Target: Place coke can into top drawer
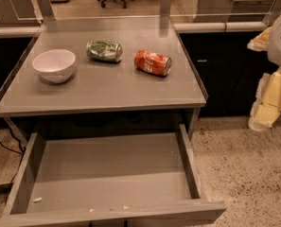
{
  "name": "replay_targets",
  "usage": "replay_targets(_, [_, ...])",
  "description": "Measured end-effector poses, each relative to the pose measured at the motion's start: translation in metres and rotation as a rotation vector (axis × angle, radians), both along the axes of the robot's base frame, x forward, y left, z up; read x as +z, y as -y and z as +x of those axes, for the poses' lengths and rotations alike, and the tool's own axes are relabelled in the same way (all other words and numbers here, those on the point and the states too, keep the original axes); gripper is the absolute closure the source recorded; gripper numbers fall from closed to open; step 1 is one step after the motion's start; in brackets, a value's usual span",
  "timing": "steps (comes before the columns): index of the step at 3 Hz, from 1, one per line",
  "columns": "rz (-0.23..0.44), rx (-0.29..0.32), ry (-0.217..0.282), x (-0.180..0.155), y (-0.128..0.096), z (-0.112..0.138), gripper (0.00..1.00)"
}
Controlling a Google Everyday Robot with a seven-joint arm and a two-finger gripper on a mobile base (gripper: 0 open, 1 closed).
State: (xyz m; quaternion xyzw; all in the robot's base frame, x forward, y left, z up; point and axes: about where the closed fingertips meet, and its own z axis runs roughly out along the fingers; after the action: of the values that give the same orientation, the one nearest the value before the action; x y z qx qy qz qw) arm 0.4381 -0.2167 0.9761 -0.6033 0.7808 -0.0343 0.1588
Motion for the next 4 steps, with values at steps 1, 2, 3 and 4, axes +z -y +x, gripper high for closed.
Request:
replay_targets(1, [0.000, 0.000, 0.000, 0.000, 0.000, 0.000, 0.00])
replay_targets(2, [-0.041, 0.033, 0.032, 0.001, -0.006, 0.010, 0.00])
replay_targets(3, [-0.067, 0.098, 0.099, 0.011, -0.021, 0.044, 0.00])
replay_targets(4, [-0.009, 0.123, 0.163, 0.022, -0.031, 0.079, 0.00])
